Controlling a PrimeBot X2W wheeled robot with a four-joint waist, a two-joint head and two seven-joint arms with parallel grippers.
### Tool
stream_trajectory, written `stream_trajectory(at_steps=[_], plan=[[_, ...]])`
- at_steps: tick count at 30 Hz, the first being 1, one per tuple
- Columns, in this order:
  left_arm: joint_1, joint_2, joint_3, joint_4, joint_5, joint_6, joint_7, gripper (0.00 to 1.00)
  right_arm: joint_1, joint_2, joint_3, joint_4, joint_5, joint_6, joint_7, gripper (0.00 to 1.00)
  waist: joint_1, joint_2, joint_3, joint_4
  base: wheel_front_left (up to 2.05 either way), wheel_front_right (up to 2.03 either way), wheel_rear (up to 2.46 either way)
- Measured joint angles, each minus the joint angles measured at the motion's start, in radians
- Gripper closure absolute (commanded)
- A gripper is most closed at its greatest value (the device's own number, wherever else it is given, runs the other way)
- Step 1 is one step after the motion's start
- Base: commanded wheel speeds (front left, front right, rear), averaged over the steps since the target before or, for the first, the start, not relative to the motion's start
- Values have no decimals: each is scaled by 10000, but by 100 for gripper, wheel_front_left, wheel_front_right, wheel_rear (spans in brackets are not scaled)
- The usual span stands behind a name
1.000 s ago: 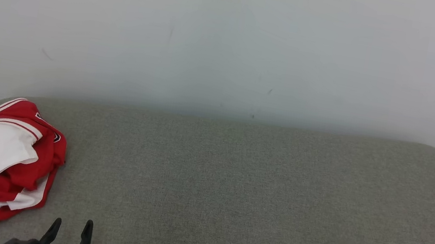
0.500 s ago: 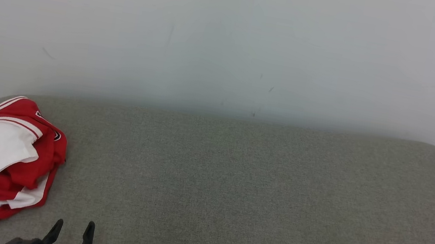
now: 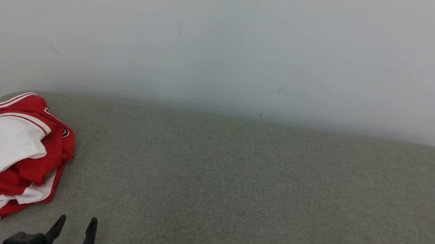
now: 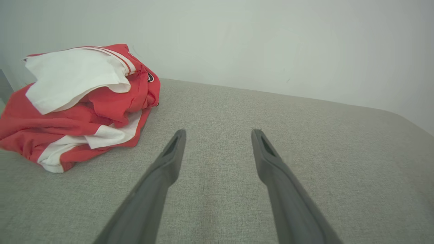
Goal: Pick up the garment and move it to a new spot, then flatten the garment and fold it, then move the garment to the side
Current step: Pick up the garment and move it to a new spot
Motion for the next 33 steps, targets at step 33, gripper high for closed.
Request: stream_trajectory(at_steps=[33], plan=[[-99,677,314,-454,176,98,359,0,-174,483,330,-92,0,0,17,0,0,0,170,3742,0,0,0]])
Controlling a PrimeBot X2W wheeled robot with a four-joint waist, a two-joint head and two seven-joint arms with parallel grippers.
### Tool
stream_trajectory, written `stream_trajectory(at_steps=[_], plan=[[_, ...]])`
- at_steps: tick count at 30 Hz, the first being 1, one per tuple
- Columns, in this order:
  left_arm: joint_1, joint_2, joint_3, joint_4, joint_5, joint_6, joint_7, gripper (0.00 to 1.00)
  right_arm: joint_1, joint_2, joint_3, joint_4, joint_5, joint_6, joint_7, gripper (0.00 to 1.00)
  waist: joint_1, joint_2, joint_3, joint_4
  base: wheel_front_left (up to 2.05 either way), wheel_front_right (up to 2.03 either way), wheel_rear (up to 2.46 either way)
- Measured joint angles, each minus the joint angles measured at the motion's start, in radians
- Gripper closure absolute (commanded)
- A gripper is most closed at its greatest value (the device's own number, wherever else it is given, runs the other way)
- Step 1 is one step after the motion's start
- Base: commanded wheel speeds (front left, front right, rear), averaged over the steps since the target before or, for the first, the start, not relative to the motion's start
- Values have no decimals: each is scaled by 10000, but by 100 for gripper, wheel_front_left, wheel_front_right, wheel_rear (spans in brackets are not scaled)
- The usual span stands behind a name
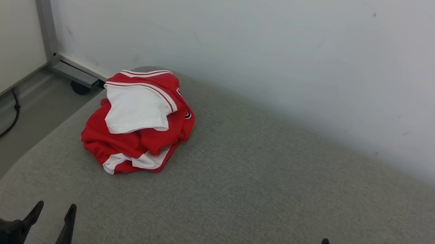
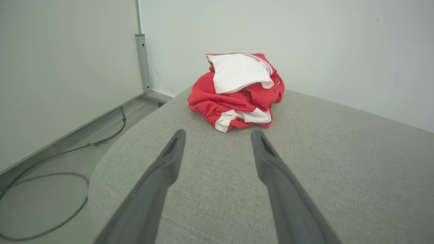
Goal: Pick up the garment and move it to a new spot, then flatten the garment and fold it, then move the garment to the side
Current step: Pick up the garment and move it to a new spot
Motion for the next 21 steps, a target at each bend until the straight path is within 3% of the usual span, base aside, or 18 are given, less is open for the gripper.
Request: stream_trajectory(at_steps=[6,15,21], plan=[[63,38,219,-117,-31,52,-4,0,-622,2,151,105,-79,82,86,0,0,0,289,497,0,0,0],[149,-98,140,-180,-107,63,105,0,-697,6,140,244,-79,104,84,0,0,0,541,709,0,0,0],[-771,-387,-305,278,-192,-299,731,0,-702,-134,67,81,-81,111,86,0,0,0,754,830,0,0,0]])
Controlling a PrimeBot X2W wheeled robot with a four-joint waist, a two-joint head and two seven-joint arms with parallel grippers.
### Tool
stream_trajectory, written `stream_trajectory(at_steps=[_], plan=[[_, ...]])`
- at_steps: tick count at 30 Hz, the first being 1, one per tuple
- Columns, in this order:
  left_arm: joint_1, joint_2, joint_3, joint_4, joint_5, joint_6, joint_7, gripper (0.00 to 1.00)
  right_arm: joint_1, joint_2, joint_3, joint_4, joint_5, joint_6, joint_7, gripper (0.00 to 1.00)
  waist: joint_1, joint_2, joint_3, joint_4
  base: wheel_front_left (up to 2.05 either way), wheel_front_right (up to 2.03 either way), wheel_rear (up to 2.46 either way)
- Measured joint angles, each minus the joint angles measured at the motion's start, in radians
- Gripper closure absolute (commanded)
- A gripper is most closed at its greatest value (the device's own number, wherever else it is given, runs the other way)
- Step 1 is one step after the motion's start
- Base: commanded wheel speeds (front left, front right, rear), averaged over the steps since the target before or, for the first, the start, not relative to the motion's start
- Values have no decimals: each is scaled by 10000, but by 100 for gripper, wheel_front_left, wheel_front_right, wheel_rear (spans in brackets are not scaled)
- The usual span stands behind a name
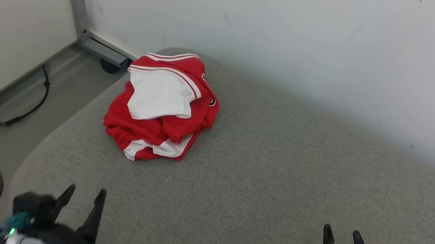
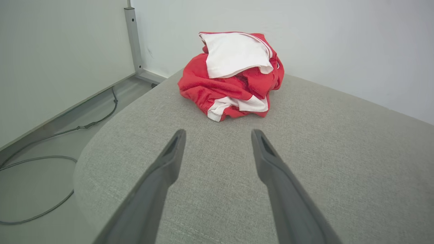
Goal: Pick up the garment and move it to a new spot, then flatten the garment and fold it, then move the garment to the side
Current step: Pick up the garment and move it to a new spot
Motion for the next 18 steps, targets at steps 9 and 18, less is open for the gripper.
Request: stream_trajectory(at_steps=[9,18], plan=[[-2884,-403,-345,1712,-63,-508,1705,0,351,-163,267,-506,-217,81,88,0,1,0,247,86,0,0,0],[-4177,-56,439,2819,-548,-326,3014,0,648,-610,949,-2075,-1097,79,642,0,0,0,819,-560,0,0,0]])
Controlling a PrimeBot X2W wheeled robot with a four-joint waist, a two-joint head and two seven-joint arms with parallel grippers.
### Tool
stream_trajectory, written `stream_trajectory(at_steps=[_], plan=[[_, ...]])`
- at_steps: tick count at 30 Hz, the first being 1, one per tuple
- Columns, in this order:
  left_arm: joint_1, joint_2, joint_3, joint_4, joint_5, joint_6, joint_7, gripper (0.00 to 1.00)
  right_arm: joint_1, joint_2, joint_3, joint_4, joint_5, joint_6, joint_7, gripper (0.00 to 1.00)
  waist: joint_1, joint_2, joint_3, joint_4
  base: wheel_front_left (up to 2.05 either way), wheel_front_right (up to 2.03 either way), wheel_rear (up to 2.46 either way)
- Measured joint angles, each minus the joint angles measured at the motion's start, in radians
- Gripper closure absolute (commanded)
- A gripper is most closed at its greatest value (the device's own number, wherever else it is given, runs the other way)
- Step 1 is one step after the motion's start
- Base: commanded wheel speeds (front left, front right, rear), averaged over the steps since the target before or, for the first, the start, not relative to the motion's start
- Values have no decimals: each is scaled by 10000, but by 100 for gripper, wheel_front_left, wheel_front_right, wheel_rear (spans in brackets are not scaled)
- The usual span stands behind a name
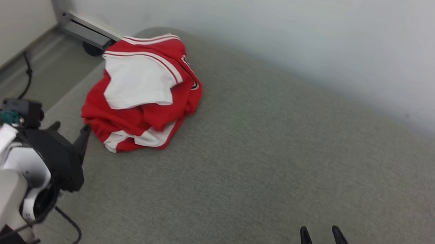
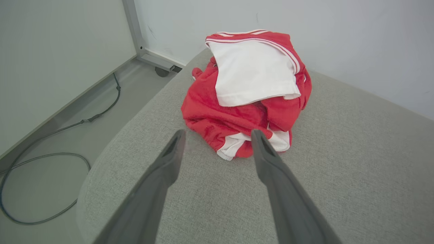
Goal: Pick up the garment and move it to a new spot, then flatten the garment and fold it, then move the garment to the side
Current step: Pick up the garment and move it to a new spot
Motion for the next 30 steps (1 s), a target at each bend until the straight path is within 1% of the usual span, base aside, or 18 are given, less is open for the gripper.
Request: stream_trajectory(at_steps=[5,11,12,16,18,23,26,30], plan=[[-620,169,288,276,-77,88,236,0,-9,-387,13,-855,-355,-15,322,0,1,0,482,-574,0,0,0],[-918,617,548,608,-98,167,353,0,-58,-709,-31,-1693,-606,-27,727,0,1,1,1112,-1346,0,0,0],[-918,617,548,608,-98,167,353,0,-58,-709,-31,-1693,-606,-27,727,0,1,1,1112,-1346,0,0,0],[-1082,876,663,817,-71,209,366,0,-260,-836,-38,-1990,-679,-27,999,0,1,1,1525,-1908,0,0,0],[-1195,882,711,874,-67,359,364,0,-374,-890,-81,-2098,-683,-27,1118,0,2,1,1720,-2179,0,0,0],[-1504,876,706,1127,29,374,362,0,-473,-976,-159,-2336,-688,-29,1298,0,2,1,2151,-2786,0,0,0],[-1729,899,734,1375,138,543,357,0,-475,-982,-167,-2491,-688,-56,1440,0,2,1,2356,-3073,0,0,0],[-2205,1156,876,1732,489,713,290,0,-457,-1022,-259,-2698,-690,-100,1559,0,1,1,2584,-3332,0,0,0]])
